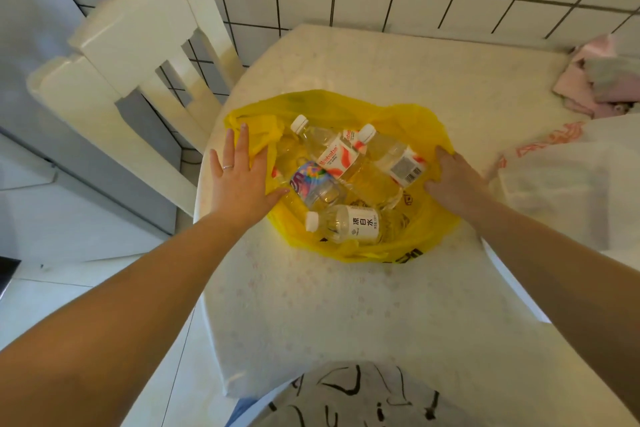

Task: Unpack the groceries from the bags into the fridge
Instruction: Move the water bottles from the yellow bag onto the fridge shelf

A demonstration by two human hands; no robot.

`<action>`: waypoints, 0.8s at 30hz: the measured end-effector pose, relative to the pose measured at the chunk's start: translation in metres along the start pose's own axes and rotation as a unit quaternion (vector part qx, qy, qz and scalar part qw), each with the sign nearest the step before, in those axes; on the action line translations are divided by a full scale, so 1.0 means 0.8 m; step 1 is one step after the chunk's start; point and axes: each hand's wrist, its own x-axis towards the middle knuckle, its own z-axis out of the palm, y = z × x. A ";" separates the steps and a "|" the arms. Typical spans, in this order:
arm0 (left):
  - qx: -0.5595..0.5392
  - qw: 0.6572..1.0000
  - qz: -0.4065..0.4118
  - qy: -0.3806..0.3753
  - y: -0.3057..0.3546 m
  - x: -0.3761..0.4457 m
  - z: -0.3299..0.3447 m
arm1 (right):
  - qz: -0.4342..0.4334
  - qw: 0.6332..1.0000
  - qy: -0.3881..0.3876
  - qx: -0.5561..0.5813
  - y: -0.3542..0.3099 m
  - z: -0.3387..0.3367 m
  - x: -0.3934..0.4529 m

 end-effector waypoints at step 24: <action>0.113 0.963 0.238 0.050 -0.036 0.011 -0.016 | -0.323 0.923 0.148 -0.146 -0.012 -0.014 0.016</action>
